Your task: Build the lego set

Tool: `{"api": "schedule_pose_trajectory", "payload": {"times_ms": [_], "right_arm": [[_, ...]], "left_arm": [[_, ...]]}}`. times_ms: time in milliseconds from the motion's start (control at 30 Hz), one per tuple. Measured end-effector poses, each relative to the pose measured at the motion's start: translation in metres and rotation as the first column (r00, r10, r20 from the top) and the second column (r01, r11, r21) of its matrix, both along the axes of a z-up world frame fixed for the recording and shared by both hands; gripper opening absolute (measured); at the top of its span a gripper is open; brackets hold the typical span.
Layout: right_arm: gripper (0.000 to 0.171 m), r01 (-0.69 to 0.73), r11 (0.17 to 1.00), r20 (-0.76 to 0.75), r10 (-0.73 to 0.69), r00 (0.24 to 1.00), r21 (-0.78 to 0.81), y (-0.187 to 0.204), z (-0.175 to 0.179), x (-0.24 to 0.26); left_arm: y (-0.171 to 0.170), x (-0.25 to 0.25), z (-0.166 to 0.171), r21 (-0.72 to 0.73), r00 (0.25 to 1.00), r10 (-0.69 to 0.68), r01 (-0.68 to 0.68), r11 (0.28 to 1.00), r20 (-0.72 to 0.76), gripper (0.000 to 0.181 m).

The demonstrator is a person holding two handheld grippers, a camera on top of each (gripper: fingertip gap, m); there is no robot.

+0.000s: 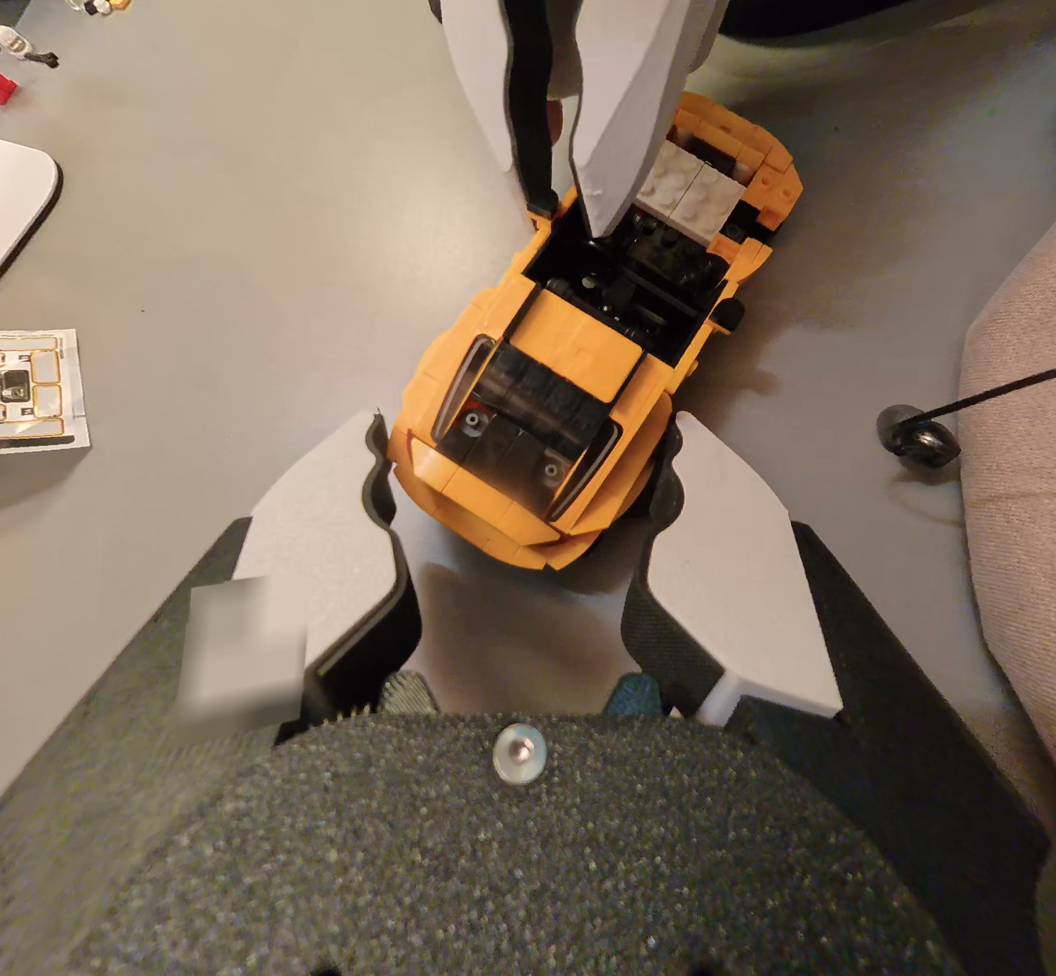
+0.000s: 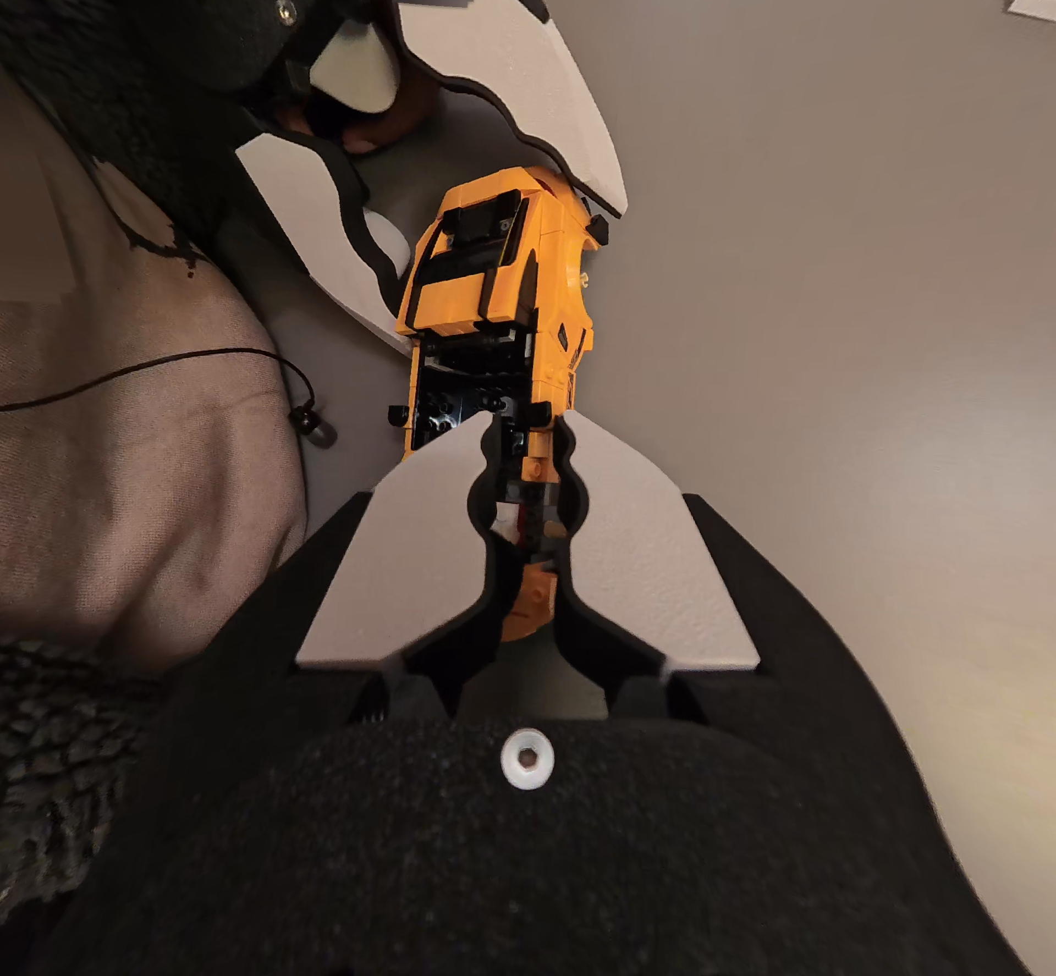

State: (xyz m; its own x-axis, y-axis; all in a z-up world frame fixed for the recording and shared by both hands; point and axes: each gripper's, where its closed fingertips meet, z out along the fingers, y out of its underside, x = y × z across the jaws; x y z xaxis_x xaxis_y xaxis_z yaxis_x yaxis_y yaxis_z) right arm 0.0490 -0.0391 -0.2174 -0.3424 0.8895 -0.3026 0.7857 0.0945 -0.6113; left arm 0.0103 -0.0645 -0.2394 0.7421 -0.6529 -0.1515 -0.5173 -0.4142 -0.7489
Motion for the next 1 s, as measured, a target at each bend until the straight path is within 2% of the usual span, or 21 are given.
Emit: {"api": "schedule_pose_trajectory", "payload": {"times_ms": [333, 667, 867, 1000], "right_arm": [[0.008, -0.032, 0.998, 0.045, 0.029, 0.999, 0.060, 0.000, -0.005, 0.001], [0.008, -0.039, 0.998, 0.115, 0.033, 0.993, 0.055, 0.000, -0.008, 0.000], [0.008, -0.070, 0.989, 0.154, 0.050, 0.987, 0.130, 0.001, -0.009, 0.000], [0.008, -0.081, 0.992, 0.168, 0.064, 0.984, 0.097, -0.002, -0.010, 0.002]], "left_arm": [[-0.003, 0.004, -0.002, -0.037, 1.000, -0.016, 0.017, 0.999, 0.026, 0.090], [-0.003, 0.005, -0.004, -0.069, 0.998, -0.019, 0.023, 0.997, 0.054, 0.089], [-0.003, 0.005, -0.004, -0.072, 0.998, -0.016, 0.020, 0.997, 0.054, 0.089], [-0.004, 0.006, -0.005, -0.084, 0.998, -0.021, 0.027, 0.996, 0.062, 0.089]]}}
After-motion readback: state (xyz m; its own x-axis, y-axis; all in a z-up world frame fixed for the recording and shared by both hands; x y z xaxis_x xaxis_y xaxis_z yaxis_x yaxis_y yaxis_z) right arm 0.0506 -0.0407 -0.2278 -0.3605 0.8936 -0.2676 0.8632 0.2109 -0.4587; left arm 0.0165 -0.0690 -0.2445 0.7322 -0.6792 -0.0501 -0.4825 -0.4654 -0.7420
